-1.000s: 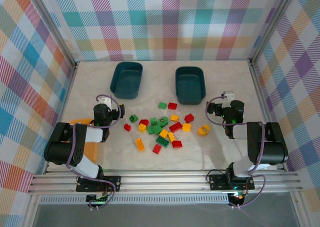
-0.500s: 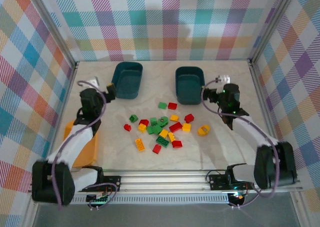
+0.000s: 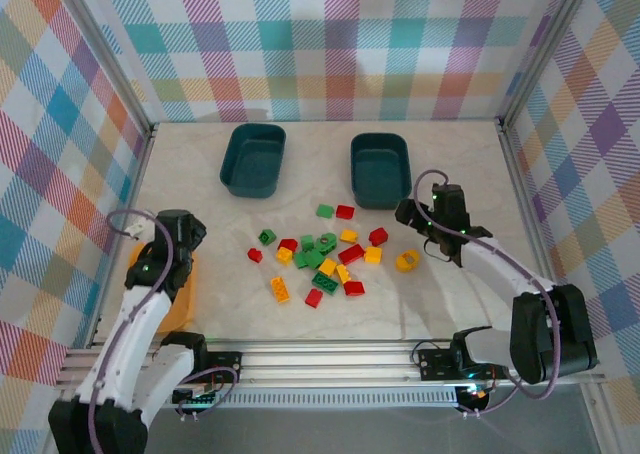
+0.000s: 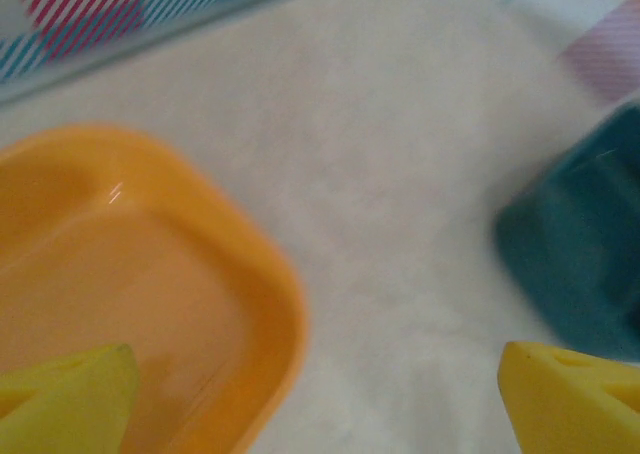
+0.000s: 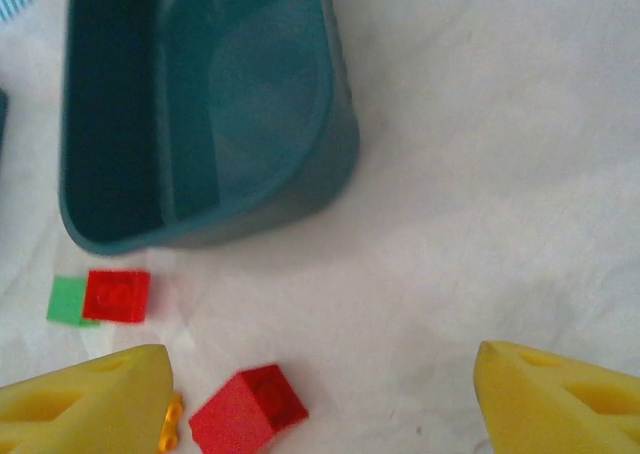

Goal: Sort the legos into containers by color

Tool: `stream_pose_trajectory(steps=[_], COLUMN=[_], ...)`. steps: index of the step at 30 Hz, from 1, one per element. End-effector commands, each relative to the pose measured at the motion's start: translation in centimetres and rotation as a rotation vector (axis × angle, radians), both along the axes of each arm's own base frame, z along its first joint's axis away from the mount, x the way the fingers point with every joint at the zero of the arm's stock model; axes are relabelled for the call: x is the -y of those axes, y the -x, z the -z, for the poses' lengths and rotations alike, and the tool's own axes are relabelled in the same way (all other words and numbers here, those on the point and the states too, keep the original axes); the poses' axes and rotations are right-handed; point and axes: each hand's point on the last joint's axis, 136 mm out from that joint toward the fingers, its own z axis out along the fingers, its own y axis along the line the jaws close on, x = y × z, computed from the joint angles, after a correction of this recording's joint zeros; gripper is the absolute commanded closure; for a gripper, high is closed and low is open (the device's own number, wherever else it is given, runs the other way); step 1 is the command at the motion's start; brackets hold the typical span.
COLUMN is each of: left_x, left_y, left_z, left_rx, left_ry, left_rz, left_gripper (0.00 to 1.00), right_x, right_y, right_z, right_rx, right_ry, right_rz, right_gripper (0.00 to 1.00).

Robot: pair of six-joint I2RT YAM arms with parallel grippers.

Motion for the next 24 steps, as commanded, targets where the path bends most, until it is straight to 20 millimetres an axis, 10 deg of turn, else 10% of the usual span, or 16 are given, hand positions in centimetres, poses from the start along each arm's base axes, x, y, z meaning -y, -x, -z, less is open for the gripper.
stream_pose_trajectory(steps=[1, 24], left_x=[-0.8, 2.7], left_y=[1.9, -0.1], left_z=[2.4, 10.7], left_rx=[-0.227, -0.463], left_ry=[-0.018, 0.067], left_rz=[-0.050, 0.181], left_gripper=[0.10, 0.50], right_x=[-1.6, -1.5], right_y=[-0.2, 0.2], right_z=[-0.1, -0.6], right_rx=[-0.019, -0.011], right_ry=[-0.074, -0.062], right_rz=[-0.019, -0.017], right_gripper=[0.22, 0.24])
